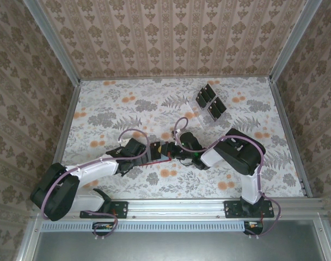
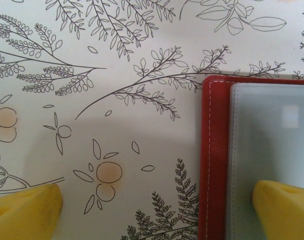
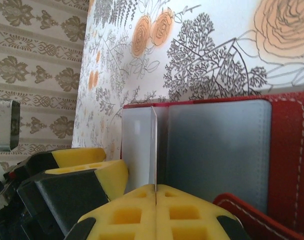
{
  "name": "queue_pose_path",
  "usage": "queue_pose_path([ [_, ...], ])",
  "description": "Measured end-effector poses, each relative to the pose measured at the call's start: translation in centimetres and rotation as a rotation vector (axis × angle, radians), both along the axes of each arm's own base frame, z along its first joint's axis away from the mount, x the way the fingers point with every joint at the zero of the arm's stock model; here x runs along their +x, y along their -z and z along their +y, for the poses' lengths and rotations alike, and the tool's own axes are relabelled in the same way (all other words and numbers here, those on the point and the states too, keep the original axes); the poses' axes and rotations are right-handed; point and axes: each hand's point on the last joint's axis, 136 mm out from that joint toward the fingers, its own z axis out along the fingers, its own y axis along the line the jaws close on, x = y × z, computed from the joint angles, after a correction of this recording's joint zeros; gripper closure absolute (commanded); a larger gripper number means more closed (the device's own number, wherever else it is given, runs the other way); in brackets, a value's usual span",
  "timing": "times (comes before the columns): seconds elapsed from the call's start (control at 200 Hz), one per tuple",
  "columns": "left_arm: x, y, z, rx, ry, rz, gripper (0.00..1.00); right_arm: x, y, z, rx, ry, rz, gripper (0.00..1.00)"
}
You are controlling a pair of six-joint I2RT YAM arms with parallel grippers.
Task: Put the credit cards into the card holder
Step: Insert the credit card into the card slot.
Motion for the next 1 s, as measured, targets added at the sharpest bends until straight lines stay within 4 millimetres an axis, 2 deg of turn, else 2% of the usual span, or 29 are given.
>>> queue_pose_path([
  [0.515,0.01,0.0,-0.02,0.002,0.002,-0.005,0.0,-0.43,0.79,-0.22,-0.006,0.004,0.03,1.0],
  [1.0,0.04,0.03,-0.02,0.002,0.001,-0.009,0.0,-0.09,0.96,0.65,-0.008,-0.015,0.044,1.0],
])
